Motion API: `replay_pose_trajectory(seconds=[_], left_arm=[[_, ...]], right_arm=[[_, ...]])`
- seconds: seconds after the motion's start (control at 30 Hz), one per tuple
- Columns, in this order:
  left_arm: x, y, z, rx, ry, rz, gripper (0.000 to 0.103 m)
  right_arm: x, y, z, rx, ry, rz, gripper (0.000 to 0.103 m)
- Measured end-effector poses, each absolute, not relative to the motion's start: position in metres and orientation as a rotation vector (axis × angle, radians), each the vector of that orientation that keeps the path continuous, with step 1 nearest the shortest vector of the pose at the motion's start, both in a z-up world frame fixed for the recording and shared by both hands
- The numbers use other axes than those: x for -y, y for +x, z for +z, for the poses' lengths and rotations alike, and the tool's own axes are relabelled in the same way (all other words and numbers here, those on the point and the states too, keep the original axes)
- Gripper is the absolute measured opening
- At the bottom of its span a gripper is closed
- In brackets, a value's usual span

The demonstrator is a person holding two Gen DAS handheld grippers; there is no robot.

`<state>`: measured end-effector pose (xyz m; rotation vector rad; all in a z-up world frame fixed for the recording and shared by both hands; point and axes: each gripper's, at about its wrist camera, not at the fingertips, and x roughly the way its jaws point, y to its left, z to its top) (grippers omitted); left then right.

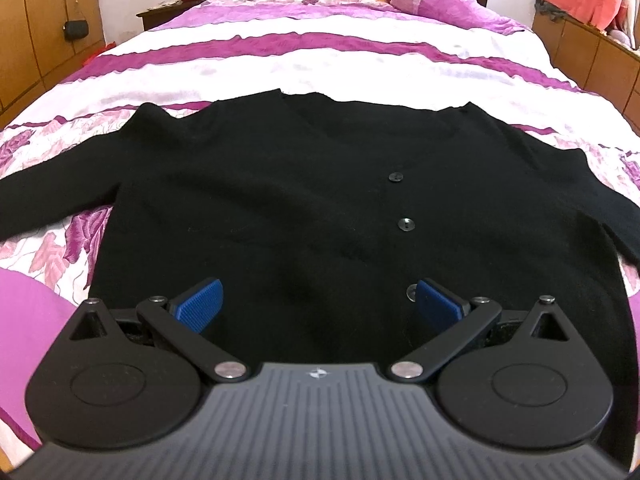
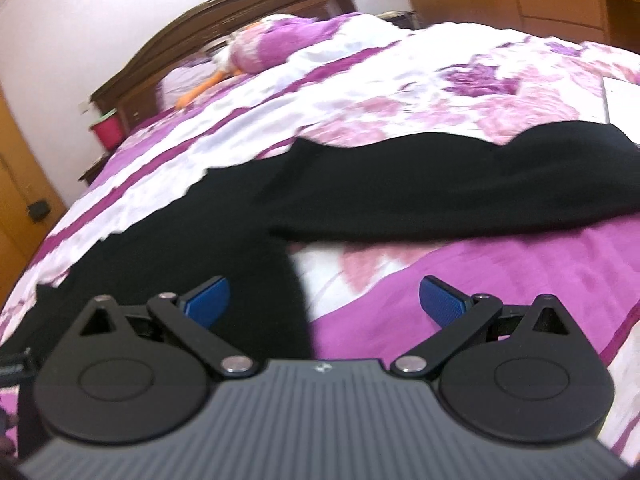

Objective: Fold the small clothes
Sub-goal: 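Grasp the cardigan's side and sleeve with the right gripper and lift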

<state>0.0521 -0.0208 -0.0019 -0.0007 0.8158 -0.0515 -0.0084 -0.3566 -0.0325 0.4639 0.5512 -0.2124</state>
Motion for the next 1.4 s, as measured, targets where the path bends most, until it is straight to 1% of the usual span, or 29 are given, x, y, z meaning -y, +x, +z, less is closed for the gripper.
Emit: replay_pose_trajectory(seconds=[0.3,0.43,0.53,0.87,1.03,1.13,1.3,1.33,1.37,1.4], left_arm=[[0.023,0.073,-0.024,-0.838,0.015,-0.014,0.103],[0.024,0.077,-0.031,-0.826,0.029,-0.018,0.103],[0.024,0.078,-0.035,-0.819,0.036,-0.026,0.103],[0.025,0.083,-0.043,-0.802,0.066,-0.05,0.103],[0.024,0.084,-0.046,-0.789,0.065,-0.07,0.103],[0.024,0.084,-0.046,-0.782,0.067,-0.076,0.103],[0.023,0.084,-0.045,-0.775,0.072,-0.095,0.103],[0.023,0.084,-0.045,-0.773,0.075,-0.103,0.103],[0.021,0.084,-0.044,-0.772,0.077,-0.111,0.103],[0.02,0.085,-0.043,-0.773,0.079,-0.118,0.103]], right_arm=[[0.411,0.001,-0.054,-0.544,0.611,-0.287,0.103],[0.423,0.006,-0.069,-0.527,0.664,-0.251,0.103],[0.425,0.005,-0.071,-0.505,0.681,-0.238,0.103],[0.449,0.009,-0.066,-0.388,0.712,-0.251,0.103],[0.469,-0.009,-0.069,-0.276,0.852,-0.33,0.1],[0.475,-0.021,-0.072,-0.246,0.855,-0.37,0.1],[0.485,-0.016,-0.076,-0.255,0.823,-0.375,0.093],[0.487,-0.014,-0.076,-0.249,0.825,-0.388,0.088],[0.488,-0.014,-0.076,-0.238,0.834,-0.411,0.079],[0.49,-0.015,-0.076,-0.229,0.86,-0.433,0.074]])
